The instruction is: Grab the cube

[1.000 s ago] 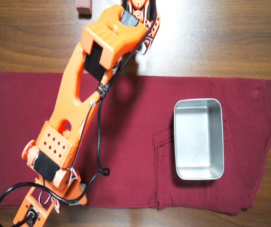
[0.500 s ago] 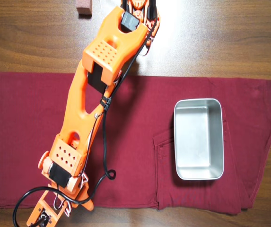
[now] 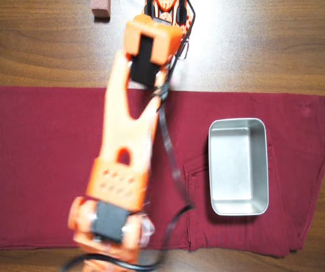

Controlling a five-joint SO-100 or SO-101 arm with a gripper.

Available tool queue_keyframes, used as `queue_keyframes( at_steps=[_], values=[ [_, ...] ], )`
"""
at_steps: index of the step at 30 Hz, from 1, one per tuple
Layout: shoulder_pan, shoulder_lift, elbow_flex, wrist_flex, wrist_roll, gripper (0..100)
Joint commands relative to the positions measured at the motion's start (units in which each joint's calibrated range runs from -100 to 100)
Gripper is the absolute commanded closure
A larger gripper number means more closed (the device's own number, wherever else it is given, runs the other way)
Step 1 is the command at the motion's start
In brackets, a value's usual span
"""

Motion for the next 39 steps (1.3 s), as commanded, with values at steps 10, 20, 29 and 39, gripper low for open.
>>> queue_keyframes(
  at_steps=[10, 20, 29, 39],
  values=[
    [-48.2, -18.7, 28.1, 8.7, -6.5, 100],
    [-50.8, -17.5, 29.8, 8.7, -8.0, 57],
    [-25.6, -48.4, 63.8, -25.6, -0.8, 100],
    [-16.1, -89.6, 120.9, -32.3, 2.3, 100]
  ],
)
